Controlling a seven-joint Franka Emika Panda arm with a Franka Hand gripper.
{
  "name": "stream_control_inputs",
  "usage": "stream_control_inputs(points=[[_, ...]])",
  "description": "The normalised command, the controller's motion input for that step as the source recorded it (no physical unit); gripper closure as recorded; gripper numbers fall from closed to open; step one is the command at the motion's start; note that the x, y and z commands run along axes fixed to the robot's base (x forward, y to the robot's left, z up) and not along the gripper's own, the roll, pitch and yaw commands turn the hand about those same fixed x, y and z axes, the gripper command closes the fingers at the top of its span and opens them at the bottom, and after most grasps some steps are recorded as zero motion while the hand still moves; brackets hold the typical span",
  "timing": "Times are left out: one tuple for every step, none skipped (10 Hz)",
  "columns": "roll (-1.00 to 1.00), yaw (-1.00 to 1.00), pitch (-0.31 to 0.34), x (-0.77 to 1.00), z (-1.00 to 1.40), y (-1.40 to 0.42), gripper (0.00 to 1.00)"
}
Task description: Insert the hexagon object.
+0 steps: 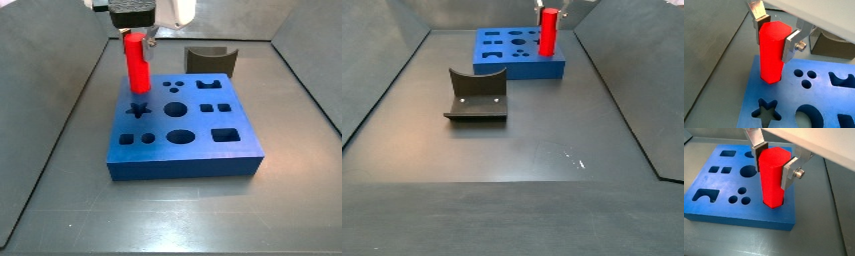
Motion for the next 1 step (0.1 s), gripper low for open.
stream_control_inputs(points=[[0.00,0.00,0.000,0.00,0.00,0.00,1.00]])
